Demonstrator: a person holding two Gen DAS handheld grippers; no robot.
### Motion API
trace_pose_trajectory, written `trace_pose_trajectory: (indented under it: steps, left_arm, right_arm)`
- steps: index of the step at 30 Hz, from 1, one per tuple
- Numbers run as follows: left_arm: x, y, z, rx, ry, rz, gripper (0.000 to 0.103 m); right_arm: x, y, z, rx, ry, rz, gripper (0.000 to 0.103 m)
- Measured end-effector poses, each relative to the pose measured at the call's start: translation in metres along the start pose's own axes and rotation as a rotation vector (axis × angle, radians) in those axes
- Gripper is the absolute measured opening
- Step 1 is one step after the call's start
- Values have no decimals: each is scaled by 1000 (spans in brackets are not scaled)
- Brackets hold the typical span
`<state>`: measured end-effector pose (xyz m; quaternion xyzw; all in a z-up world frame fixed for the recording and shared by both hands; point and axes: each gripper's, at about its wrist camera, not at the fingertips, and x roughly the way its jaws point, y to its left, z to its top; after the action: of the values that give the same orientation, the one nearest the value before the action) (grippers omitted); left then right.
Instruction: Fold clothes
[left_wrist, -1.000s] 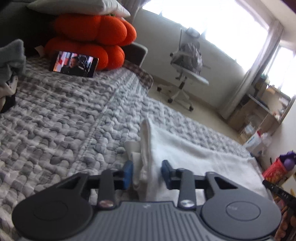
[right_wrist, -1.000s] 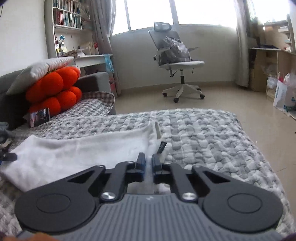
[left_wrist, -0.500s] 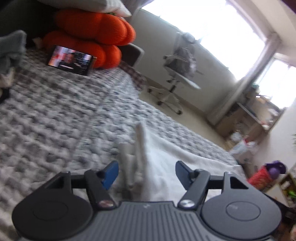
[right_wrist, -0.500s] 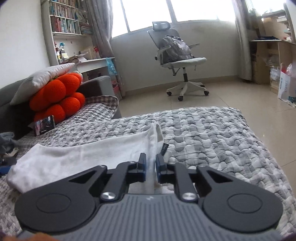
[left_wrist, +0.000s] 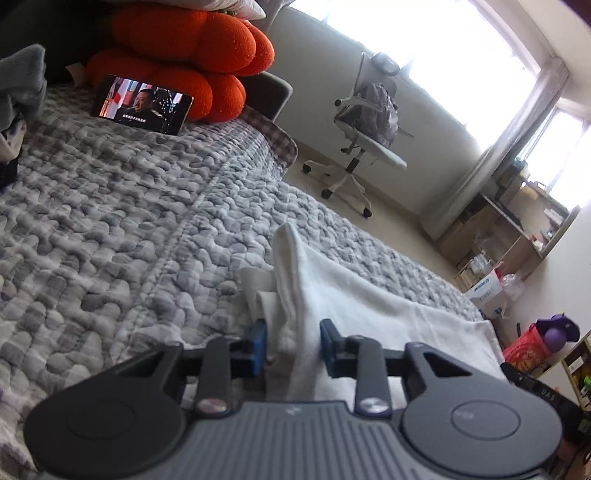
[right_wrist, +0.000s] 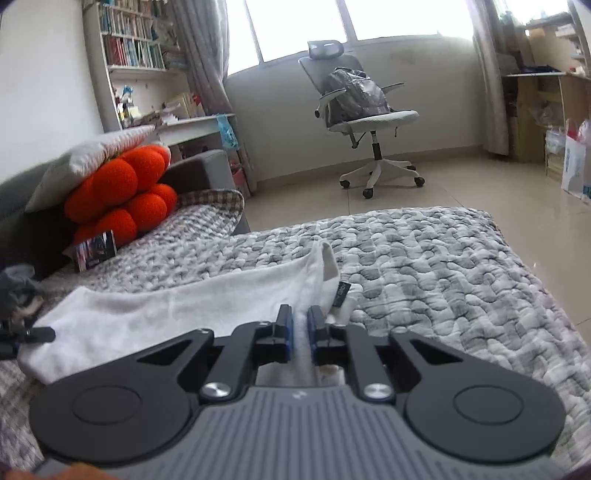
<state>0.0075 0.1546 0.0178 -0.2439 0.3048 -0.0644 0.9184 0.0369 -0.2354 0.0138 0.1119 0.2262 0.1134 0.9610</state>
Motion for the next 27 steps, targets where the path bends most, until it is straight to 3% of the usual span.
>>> trace_pose_trajectory:
  steps: [10, 17, 21, 23, 24, 26, 27]
  left_arm:
    - [-29, -4, -2, -96, 4, -37, 23]
    - [6, -8, 3, 17, -1, 86, 26]
    - [-1, -6, 0, 37, -24, 114, 50]
    - [-5, -5, -1, 46, -36, 128, 50]
    - [-11, -7, -1, 53, -48, 140, 50]
    - [-22, -16, 1, 95, -79, 189, 52]
    - [-26, -20, 1, 113, -89, 208, 54]
  right_arm:
    - [-18, -5, 8, 45, -65, 19, 9]
    - [1, -4, 3, 39, 0, -66, 9]
    - [2, -3, -1, 35, 11, -90, 9]
    - [0, -1, 0, 30, 15, -105, 11]
    - [-3, 1, 0, 25, 9, -108, 20]
    - [-12, 10, 2, -7, -26, -119, 23]
    - [-16, 15, 3, -25, -45, -125, 30]
